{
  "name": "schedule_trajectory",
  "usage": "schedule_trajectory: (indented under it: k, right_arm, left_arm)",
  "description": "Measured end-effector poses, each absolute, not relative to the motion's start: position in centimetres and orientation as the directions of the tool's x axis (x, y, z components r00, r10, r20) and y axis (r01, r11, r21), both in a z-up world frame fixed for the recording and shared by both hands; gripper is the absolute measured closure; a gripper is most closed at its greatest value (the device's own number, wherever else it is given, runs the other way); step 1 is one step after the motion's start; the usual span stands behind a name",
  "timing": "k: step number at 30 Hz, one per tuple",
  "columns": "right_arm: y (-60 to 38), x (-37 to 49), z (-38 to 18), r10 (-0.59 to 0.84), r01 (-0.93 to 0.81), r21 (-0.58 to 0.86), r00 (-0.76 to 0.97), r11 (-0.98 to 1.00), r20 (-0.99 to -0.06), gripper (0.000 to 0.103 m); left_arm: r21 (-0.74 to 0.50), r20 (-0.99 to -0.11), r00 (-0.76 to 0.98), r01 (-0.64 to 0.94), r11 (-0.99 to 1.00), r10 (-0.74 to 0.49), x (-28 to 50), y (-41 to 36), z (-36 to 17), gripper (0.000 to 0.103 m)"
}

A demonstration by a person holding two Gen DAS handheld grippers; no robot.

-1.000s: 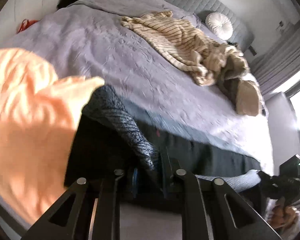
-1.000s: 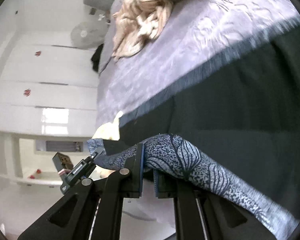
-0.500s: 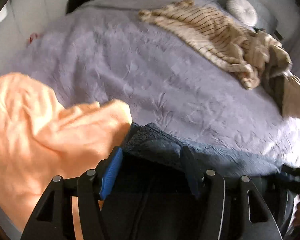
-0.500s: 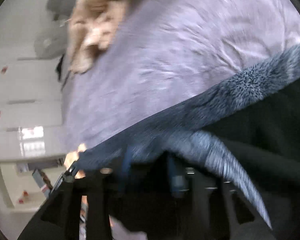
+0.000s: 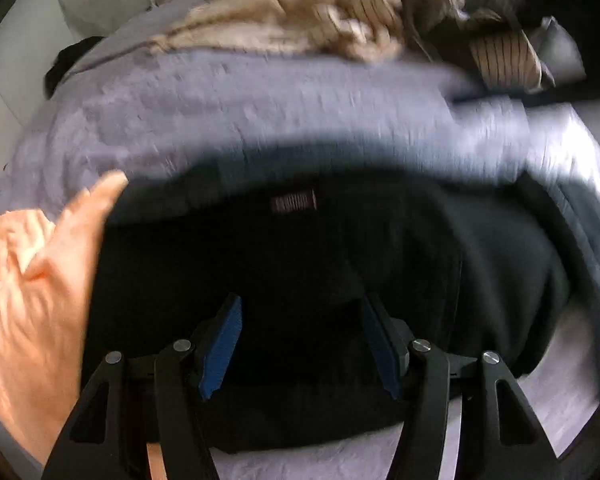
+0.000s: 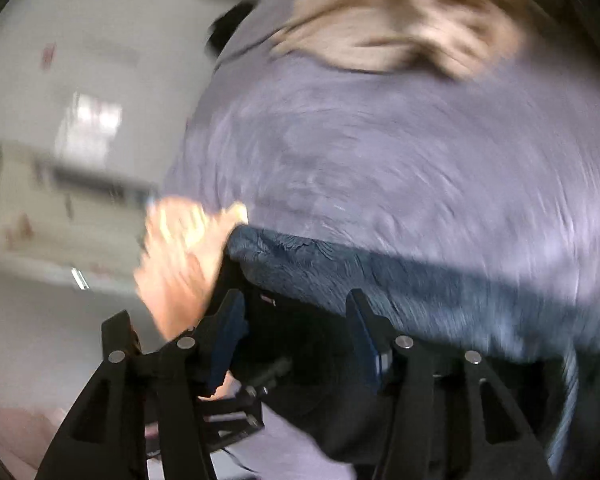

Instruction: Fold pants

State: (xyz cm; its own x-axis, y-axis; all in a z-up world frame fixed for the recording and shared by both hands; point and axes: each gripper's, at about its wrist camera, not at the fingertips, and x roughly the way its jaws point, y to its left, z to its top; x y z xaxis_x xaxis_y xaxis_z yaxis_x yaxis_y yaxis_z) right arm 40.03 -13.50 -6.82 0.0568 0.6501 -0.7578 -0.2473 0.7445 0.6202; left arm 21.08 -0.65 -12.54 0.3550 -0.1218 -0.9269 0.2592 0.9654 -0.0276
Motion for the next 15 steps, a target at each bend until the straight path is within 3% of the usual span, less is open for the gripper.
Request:
schedule_trajectory:
  k: [3, 11, 12, 13, 14, 15]
  right_arm:
    - [-9.6, 41.8, -7.4, 0.648, -0.329, 0.627, -0.059, 0.706, -0.760, 0.035]
    - [2.6, 45.5, -13.2, 0.567, -0.470, 0.654, -0.333, 0.593, -0.753, 0.034]
    - [3.6, 45.3, -14.4, 0.533, -0.470, 0.650, -0.373, 0.598, -0.760, 0.043]
    - [4.6, 45.1, -14.9, 0.503, -0.472, 0.638, -0.393, 0.608, -0.770, 0.083]
    - [5.2, 44.8, -15.4, 0.460, -0.487, 0.607, -0.397, 0.628, -0.794, 0.094]
    - [5.3, 44.5, -15.3, 0.444, -0.505, 0.581, -0.375, 0.639, -0.814, 0.094]
  left_arm:
    - [-0.012, -0.919, 0.379, 0.250, 0.968, -0.109, 20.1, -0.4, -12.5, 0.041]
    - [-0.031, -0.901, 0.421, 0.185, 0.982, -0.108, 18.7, -0.1, -12.8, 0.041]
    - [-0.039, -0.901, 0.418, 0.180, 0.983, -0.112, 18.7, 0.1, -12.7, 0.041]
    - [-0.045, -0.902, 0.416, 0.173, 0.984, -0.115, 18.6, 0.3, -12.6, 0.041]
    - [-0.052, -0.903, 0.414, 0.165, 0.985, -0.117, 18.4, 0.5, -12.5, 0.041]
    - [-0.062, -0.903, 0.411, 0.156, 0.986, -0.122, 18.2, 0.8, -12.3, 0.041]
